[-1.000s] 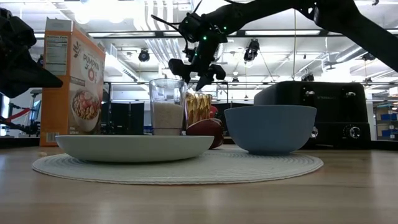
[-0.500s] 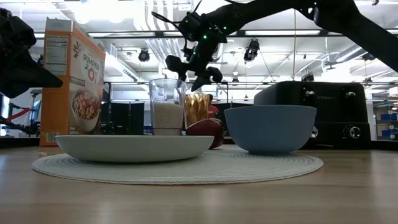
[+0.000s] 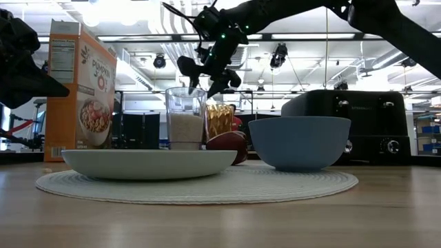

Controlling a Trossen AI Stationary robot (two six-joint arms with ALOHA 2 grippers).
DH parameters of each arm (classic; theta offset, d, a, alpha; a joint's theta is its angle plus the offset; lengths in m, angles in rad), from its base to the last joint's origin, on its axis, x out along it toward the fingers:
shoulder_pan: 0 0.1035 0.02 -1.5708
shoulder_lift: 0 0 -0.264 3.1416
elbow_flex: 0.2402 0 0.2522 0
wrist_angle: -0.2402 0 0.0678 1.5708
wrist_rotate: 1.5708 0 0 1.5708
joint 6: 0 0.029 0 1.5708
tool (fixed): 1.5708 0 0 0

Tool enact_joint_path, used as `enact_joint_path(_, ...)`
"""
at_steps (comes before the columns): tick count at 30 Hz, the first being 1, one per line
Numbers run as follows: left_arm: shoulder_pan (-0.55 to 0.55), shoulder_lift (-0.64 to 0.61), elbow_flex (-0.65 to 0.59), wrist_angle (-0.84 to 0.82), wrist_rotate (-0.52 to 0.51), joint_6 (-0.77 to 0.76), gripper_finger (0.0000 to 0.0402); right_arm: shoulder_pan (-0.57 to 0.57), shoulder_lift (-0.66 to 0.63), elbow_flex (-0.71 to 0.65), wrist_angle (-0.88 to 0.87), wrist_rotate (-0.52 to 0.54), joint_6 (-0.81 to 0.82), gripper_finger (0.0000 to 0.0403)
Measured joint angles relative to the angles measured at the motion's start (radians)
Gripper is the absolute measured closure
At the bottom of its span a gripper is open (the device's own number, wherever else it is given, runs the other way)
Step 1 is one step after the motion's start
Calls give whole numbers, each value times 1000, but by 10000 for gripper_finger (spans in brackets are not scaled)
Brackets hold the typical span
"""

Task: Arrange a breakfast setting
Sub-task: Put the spoon on the placemat

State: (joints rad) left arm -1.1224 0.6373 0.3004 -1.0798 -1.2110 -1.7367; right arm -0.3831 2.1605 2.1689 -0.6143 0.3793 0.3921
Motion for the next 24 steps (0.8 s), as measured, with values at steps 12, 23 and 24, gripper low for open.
enact_joint_path(12,0,0,0,4,0,0,400,1,2,-8,-17,103,-53,160)
enact_joint_path(23,0,0,0,6,0,0,400,-1,2,-10,-36,121,-45,186)
enact_joint_path(24,0,0,0,6,0,0,400,-1,2,-10,-36,121,-45,195)
